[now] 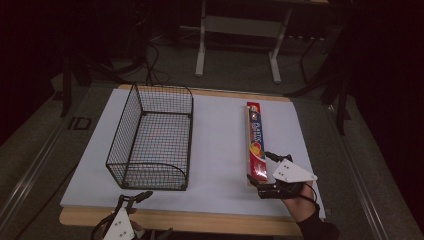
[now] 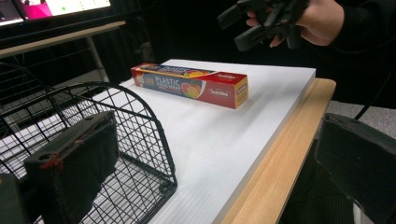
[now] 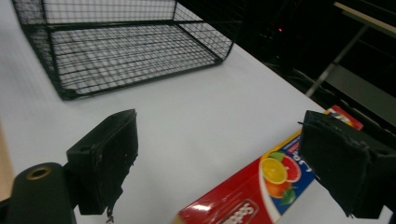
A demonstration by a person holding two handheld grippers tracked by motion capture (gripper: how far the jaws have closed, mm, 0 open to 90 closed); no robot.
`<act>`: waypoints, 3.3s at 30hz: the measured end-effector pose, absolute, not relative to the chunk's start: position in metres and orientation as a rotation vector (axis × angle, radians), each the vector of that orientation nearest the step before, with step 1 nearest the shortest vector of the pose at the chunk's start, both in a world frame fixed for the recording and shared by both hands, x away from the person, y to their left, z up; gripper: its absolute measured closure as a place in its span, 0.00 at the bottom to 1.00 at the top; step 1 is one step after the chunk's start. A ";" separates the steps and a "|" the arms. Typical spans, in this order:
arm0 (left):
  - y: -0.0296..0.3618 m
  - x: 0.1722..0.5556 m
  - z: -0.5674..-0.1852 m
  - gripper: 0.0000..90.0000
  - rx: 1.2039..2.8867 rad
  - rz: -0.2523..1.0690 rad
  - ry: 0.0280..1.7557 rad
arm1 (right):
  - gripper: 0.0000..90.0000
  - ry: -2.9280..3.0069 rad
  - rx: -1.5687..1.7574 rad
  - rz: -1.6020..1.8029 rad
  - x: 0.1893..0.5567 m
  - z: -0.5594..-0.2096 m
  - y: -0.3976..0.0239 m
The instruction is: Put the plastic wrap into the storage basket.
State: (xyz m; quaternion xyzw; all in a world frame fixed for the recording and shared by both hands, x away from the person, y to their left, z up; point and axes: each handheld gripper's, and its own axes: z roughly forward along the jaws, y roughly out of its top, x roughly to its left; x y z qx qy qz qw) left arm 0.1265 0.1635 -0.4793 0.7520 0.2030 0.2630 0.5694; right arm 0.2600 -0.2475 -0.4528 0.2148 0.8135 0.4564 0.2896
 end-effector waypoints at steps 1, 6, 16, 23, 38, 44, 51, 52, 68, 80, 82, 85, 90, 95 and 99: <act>0.164 0.126 -0.479 0.00 1.764 0.620 0.477 | 0.14 2.168 0.582 1.210 0.262 -0.451 -0.247; 0.164 0.127 -0.479 0.00 1.766 0.627 0.484 | 0.12 2.125 0.618 1.185 0.274 -0.442 -0.244; 0.162 0.127 -0.480 0.00 1.783 0.623 0.478 | 0.11 2.051 0.766 1.175 0.299 -0.429 -0.238; 0.162 0.127 -0.480 0.00 1.779 0.616 0.478 | 0.10 2.057 0.849 1.136 0.317 -0.431 -0.234; 0.161 0.127 -0.480 0.00 1.782 0.614 0.472 | 0.11 2.050 1.142 1.015 0.357 -0.437 -0.226; 0.161 0.127 -0.480 0.00 1.783 0.613 0.470 | 0.15 2.067 1.305 0.955 0.375 -0.447 -0.225; 0.161 0.127 -0.480 0.00 1.783 0.614 0.470 | 0.15 2.103 1.453 0.838 0.396 -0.464 -0.224; 0.161 0.127 -0.480 0.00 1.783 0.614 0.470 | 0.16 2.101 1.477 0.828 0.400 -0.467 -0.224; 0.161 0.128 -0.480 0.00 1.785 0.611 0.468 | 0.18 2.097 1.759 0.649 0.444 -0.482 -0.218; 0.161 0.128 -0.480 0.00 1.786 0.612 0.464 | 0.22 2.136 1.941 0.499 0.466 -0.486 -0.216; 0.161 0.127 -0.480 0.00 1.785 0.612 0.463 | 0.22 2.150 1.970 0.472 0.468 -0.487 -0.212; 0.161 0.127 -0.479 0.00 1.785 0.612 0.462 | 0.24 2.169 1.984 0.427 0.472 -0.491 -0.208; 0.161 0.127 -0.480 0.00 1.785 0.611 0.462 | 0.26 2.163 2.001 0.380 0.474 -0.495 -0.205; 0.161 0.127 -0.479 0.00 1.784 0.608 0.460 | 0.38 2.149 2.036 0.339 0.475 -0.496 -0.207; 0.161 0.127 -0.479 0.00 1.786 0.608 0.458 | 0.40 2.165 2.007 0.282 0.474 -0.497 -0.203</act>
